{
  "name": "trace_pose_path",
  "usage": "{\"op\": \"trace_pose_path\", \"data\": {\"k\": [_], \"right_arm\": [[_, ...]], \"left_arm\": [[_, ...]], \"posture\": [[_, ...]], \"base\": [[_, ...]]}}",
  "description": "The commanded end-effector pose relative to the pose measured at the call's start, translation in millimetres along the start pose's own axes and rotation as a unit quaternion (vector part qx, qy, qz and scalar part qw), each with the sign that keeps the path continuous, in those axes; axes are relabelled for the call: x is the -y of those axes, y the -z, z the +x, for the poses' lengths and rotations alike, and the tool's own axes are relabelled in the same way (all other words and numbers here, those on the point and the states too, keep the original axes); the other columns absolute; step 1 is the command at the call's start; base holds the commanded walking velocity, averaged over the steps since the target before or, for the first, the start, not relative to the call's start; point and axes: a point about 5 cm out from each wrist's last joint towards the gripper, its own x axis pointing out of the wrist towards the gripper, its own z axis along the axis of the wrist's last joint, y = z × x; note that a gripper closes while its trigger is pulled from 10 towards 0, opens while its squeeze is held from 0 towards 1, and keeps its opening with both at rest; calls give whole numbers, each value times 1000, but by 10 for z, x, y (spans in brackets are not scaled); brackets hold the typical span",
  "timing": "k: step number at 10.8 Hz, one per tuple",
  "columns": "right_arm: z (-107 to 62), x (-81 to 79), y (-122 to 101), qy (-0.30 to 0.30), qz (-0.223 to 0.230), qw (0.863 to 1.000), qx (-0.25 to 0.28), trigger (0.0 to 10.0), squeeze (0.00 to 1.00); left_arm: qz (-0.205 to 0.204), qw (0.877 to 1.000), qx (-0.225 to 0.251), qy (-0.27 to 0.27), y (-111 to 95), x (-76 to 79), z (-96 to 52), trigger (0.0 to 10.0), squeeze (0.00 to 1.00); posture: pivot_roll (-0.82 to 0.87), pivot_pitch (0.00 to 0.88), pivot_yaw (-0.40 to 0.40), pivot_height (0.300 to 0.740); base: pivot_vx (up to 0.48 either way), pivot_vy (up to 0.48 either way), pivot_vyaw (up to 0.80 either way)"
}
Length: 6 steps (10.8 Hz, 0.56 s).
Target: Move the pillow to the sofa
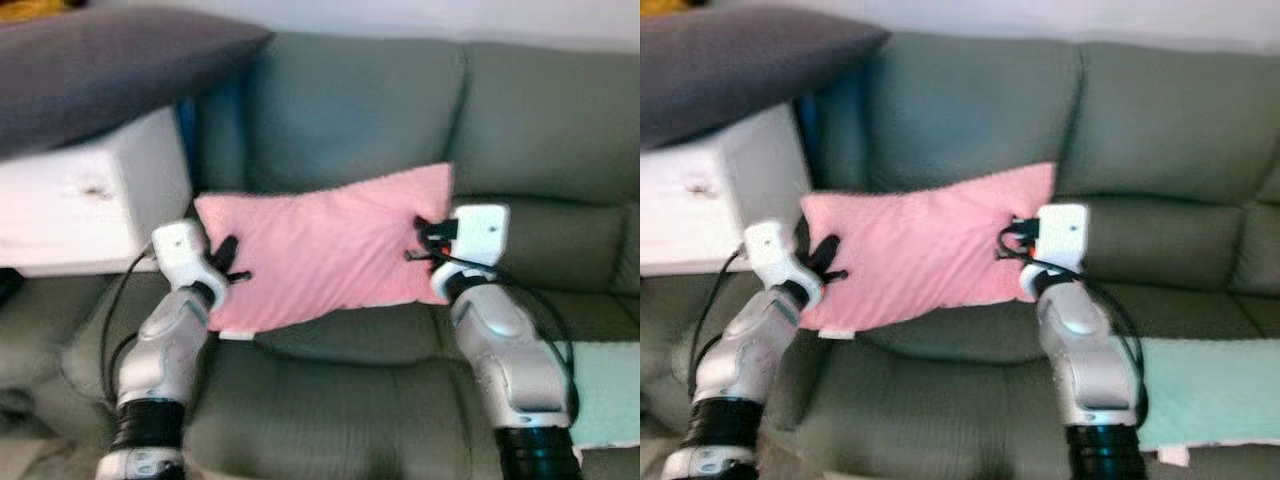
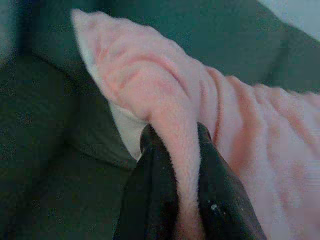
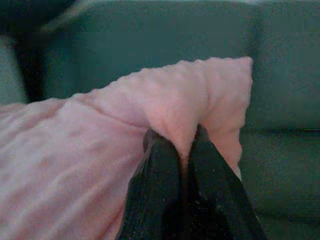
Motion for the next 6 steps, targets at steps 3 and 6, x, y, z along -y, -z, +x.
{"op": "trace_pose_path", "data": {"k": [3,6], "right_arm": [[15,-32,-47,-1,3,1000,11,10000,0],[16,114,153,59,75,995,-42,10000,0]], "left_arm": [[28,999,-23,18,26,7,20,10000,0],[68,996,-64,2,255,-123,98,10000,0]], "posture": [[-187,0,-2,740],[-184,0,6,740]], "base": [[0,0,0],[0,0,0]]}}
